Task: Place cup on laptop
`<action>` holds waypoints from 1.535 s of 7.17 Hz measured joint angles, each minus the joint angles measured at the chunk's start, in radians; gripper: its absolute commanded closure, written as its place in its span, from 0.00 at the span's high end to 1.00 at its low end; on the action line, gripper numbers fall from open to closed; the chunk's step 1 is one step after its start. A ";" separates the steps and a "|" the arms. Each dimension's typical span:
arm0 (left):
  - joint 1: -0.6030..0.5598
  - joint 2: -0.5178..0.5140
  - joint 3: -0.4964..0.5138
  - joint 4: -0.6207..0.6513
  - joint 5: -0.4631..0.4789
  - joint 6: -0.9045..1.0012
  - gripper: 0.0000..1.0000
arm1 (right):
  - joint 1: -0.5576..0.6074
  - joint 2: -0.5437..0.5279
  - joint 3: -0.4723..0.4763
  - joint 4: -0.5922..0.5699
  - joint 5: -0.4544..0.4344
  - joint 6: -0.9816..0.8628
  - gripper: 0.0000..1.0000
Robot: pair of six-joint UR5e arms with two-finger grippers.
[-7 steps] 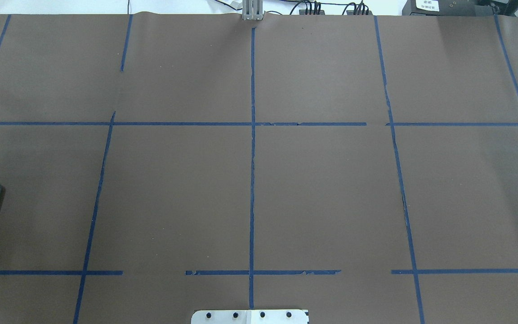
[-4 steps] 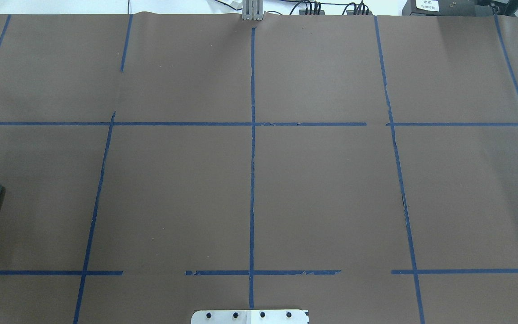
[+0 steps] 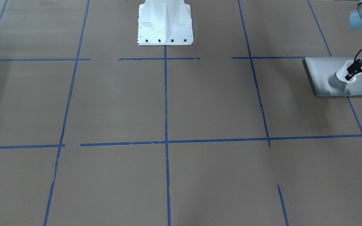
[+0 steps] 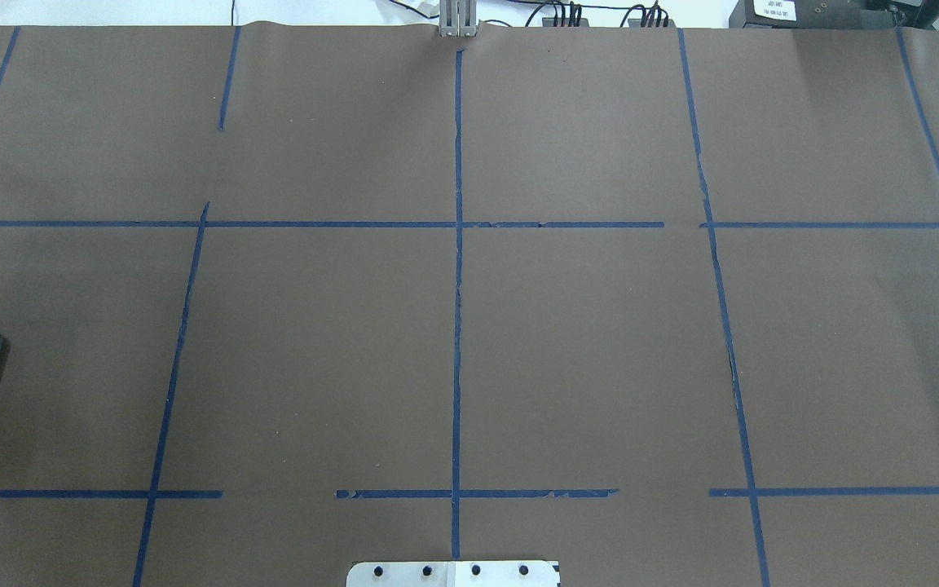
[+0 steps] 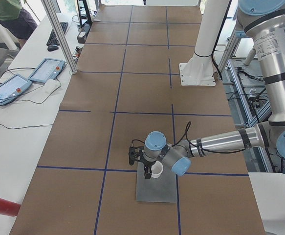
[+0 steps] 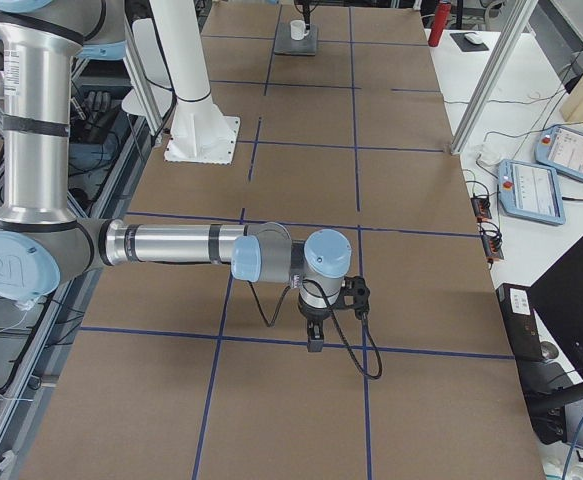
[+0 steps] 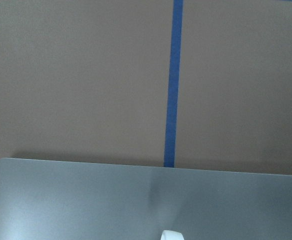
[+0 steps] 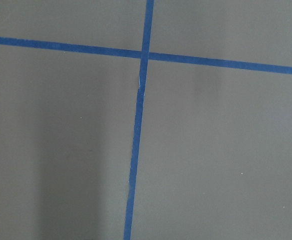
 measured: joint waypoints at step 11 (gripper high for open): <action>-0.459 -0.388 -0.146 0.893 -0.056 0.771 1.00 | 0.000 0.000 0.001 0.000 0.000 0.000 1.00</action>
